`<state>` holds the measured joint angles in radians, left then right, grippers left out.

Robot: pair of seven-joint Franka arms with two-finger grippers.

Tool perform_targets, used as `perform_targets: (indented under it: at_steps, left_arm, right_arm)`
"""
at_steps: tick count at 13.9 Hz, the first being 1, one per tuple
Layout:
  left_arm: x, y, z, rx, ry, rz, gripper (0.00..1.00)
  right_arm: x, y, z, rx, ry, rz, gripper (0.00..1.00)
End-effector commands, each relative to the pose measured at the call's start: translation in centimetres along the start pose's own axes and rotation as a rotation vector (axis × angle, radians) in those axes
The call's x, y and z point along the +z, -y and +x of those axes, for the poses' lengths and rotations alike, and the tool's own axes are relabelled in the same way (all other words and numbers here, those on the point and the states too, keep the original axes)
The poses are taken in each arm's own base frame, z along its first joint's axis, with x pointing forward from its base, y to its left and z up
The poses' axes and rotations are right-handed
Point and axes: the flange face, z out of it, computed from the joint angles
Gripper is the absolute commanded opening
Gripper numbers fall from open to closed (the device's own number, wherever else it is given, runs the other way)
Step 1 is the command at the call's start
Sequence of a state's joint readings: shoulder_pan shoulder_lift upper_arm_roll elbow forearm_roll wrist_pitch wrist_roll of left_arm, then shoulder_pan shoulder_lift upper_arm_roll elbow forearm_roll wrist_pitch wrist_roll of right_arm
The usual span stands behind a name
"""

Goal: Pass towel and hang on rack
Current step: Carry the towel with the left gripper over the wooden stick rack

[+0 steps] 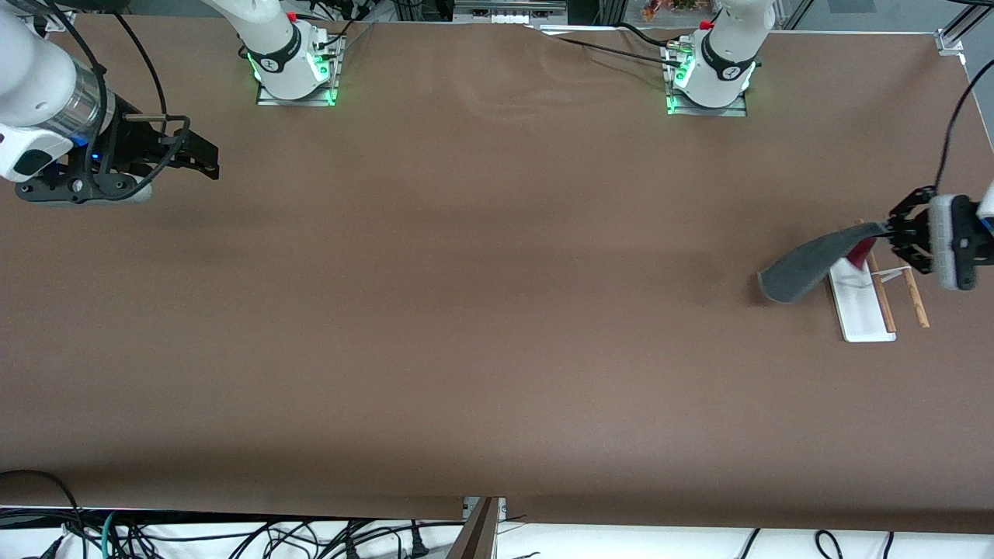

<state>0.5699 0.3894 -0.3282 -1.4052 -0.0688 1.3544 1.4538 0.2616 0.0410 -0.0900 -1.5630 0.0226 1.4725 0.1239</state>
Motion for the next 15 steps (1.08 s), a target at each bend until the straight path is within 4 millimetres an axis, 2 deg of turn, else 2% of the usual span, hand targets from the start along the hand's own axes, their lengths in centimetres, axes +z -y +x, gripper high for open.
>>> perform_targets:
  at_steps: [1, 4, 7, 11, 15]
  left_arm:
    - [-1.2, 0.8, -4.2, -0.066, 0.01, 0.033, 0.0]
    - [-1.8, 1.4, -8.7, -0.137, 0.007, 0.084, 0.0]
    - [-0.7, 3.1, -13.5, -0.178, 0.0, 0.117, 0.0]
    - [0.5, 4.9, -19.0, -0.206, -0.032, 0.185, 0.0]
    - [2.1, 6.8, -22.6, -0.25, -0.051, 0.244, 0.0]
  right_arm:
    - [-0.4, 0.3, -0.5, -0.01, -0.019, -0.01, 1.0]
    - [-0.6, 1.2, -0.4, -0.021, -0.029, -0.006, 1.0]
    - [-0.8, 1.5, -0.4, -0.026, -0.035, -0.001, 1.0]
    - [-1.1, 1.7, -0.5, -0.03, -0.036, -0.002, 1.0]
    - [-1.1, 1.7, -0.6, -0.029, -0.036, 0.001, 1.0]
